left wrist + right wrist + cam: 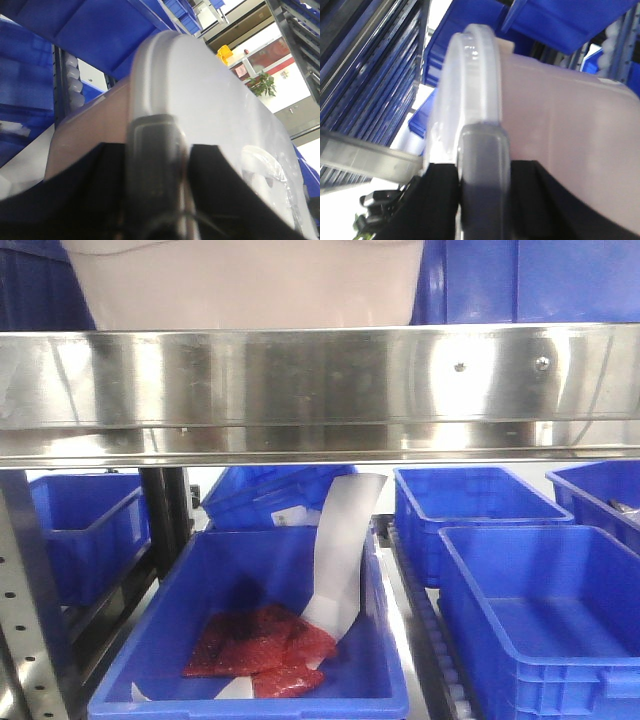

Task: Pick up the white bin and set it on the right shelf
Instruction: 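Lower the bin onto the upper shelf and open both grippers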

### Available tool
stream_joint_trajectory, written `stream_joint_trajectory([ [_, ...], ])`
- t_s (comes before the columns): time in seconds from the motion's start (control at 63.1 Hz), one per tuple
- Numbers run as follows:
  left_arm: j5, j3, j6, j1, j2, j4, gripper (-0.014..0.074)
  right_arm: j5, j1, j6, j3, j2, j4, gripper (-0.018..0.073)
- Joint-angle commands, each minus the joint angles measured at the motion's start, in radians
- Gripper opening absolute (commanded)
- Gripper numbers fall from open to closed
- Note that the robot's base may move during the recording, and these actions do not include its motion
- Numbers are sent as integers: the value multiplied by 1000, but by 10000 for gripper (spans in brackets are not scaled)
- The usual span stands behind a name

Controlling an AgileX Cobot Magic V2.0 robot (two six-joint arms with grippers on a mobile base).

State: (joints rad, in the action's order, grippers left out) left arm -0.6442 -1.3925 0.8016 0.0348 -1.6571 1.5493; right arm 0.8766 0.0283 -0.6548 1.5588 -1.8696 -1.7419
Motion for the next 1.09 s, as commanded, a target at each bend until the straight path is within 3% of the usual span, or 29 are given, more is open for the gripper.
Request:
stream_joint_trajectory([
  [0.0,-121,-36,24,-35,43,52,372,156,32,-6,45,65,-139,528],
  [0.063,-134,-36,24,-35,43,52,420,158,30,-18,45,65,-133,646],
  [0.381,-140,-36,24,-26,43,43,455,160,0,-38,45,69,-76,627],
  [0.507,-140,-36,24,-13,50,13,455,147,-32,-39,45,80,13,627],
  [0.682,-138,-38,50,1,73,-59,455,112,-63,-42,76,107,216,627],
  [0.872,-114,-72,70,1,108,-238,452,96,-63,-42,197,111,466,627],
  [1.078,-110,-134,70,1,161,-439,452,103,-63,-15,301,114,636,627],
])
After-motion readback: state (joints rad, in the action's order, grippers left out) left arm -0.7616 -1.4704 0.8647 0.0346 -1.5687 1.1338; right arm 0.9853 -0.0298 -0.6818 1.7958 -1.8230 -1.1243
